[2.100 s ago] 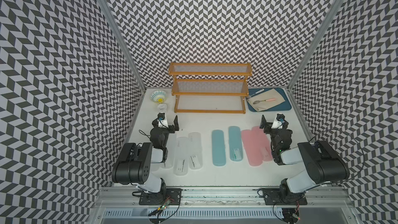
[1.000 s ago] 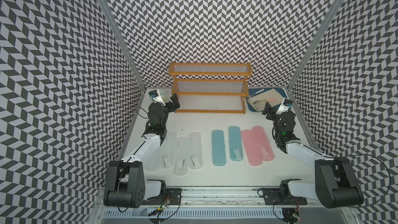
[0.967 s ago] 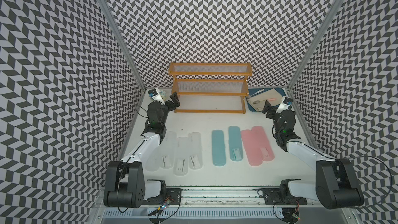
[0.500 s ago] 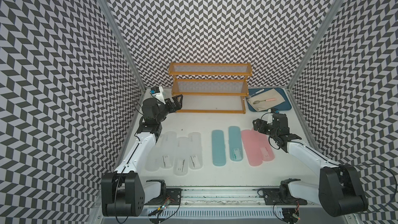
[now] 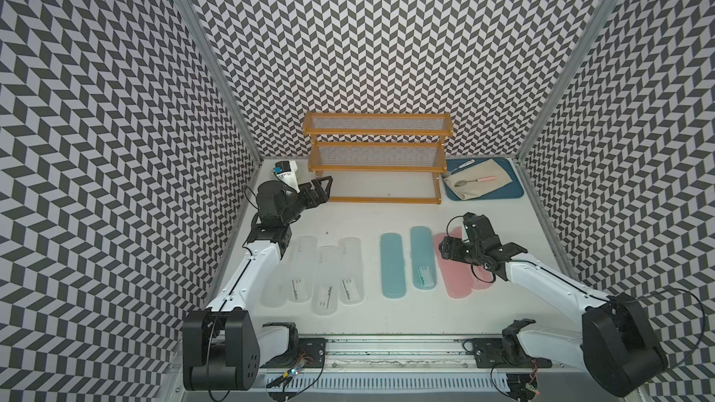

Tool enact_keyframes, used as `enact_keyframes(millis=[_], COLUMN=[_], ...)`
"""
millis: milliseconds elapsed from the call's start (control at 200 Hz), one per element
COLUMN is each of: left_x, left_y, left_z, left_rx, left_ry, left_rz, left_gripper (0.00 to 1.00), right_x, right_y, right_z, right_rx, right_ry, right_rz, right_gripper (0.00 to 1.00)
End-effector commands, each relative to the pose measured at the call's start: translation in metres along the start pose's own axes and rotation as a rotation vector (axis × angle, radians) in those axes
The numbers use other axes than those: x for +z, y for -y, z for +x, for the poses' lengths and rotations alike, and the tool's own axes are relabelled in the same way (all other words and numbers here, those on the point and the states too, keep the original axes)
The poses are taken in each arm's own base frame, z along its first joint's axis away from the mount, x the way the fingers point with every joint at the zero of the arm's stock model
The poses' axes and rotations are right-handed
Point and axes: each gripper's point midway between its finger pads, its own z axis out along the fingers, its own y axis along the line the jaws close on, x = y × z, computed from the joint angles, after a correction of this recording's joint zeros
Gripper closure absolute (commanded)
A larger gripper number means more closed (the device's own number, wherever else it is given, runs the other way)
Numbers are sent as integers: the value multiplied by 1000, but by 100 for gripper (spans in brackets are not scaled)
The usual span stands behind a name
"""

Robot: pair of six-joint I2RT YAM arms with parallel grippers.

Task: Place the pencil cases on the shelf according to color
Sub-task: Adjust the pencil case at the center of the board.

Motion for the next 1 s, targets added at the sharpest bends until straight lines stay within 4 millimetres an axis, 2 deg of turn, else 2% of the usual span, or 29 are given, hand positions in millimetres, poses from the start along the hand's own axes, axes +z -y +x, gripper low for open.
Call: enact_keyframes(millis=[0,230,346,546,776,911,991], left_x=[2,-1,-2,-4,-1,0,1], left_y=[12,15,16,18,18,18,18], left_z=[-9,-12,-13,-13,-10,-9,-7], left_rx=[-1,14,27,22,14,10,8], left_ry=[-2,11,-3,11,-7,-14,-19], left_rz=[58,60,49,62,68,76,77], left_gripper=[1,1,1,1,1,1,1], right_x=[-4,10,16,29,37,31,25], right_y=[-2,-17,-25,-26,4,16,20], right_z=[5,17,15,8,-6,-15,-13], right_rx=[10,0,-7,-34,-49,-56,-58], right_ry=[-3,-73,-83,-97,-81,-72,-84], right_rz=[10,-45,-78,-53,138,223,251], right_gripper=[15,19,20,20,20,20,20])
